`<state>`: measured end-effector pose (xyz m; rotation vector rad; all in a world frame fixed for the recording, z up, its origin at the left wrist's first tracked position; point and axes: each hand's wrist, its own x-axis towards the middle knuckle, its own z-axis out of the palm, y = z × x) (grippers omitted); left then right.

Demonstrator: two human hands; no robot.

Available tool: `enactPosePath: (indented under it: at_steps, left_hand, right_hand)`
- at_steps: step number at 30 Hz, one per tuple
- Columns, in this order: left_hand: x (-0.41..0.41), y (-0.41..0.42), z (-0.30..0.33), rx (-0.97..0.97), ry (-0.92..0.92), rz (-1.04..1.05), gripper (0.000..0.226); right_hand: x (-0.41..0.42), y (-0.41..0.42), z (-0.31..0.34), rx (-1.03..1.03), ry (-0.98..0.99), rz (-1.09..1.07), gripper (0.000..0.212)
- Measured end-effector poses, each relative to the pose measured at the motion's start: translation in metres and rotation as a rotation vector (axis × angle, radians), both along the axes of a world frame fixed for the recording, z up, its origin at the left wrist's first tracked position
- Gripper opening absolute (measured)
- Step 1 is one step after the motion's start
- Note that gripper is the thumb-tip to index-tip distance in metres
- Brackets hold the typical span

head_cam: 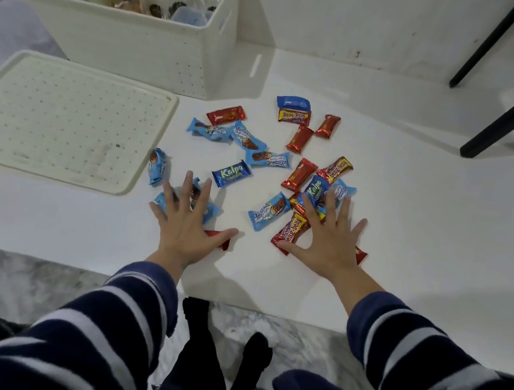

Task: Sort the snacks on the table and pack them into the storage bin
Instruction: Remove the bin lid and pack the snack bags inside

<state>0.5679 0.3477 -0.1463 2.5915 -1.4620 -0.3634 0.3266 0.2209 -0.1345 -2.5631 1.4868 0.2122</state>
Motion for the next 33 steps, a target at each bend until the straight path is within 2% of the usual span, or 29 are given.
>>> enactPosePath:
  at_steps: [3,7,11,14,18,23,29,33]
  left_hand:
    - [0.011,-0.018,0.001,-0.013,-0.037,-0.027,0.110]
    - [0.035,-0.039,-0.002,-0.045,-0.039,-0.079,0.101]
    - [0.047,-0.062,-0.007,-0.091,-0.095,-0.255,0.084]
    - [0.050,-0.083,-0.009,-0.172,-0.121,-0.343,0.062]
    - [0.048,-0.103,-0.012,-0.307,-0.144,-0.311,0.045]
    - [0.050,-0.109,-0.016,-0.362,-0.180,-0.326,0.031]
    - [0.055,-0.112,-0.010,-0.383,-0.173,-0.365,0.036]
    - [0.055,-0.106,-0.006,-0.361,-0.092,-0.305,0.027]
  right_hand:
    - [0.014,-0.019,0.000,-0.008,0.007,0.034,0.104]
    - [0.032,-0.040,-0.002,-0.037,0.017,0.108,0.101]
    - [0.056,-0.051,-0.007,-0.110,0.001,0.170,0.091]
    - [0.074,-0.056,-0.010,-0.142,-0.024,0.190,0.085]
    - [0.089,-0.064,-0.015,-0.240,-0.119,0.186,0.068]
    - [0.101,-0.073,-0.019,-0.331,-0.220,0.203,0.044]
    - [0.109,-0.083,-0.018,-0.368,-0.238,0.227,0.030]
    - [0.108,-0.080,-0.014,-0.347,-0.232,0.235,0.024]
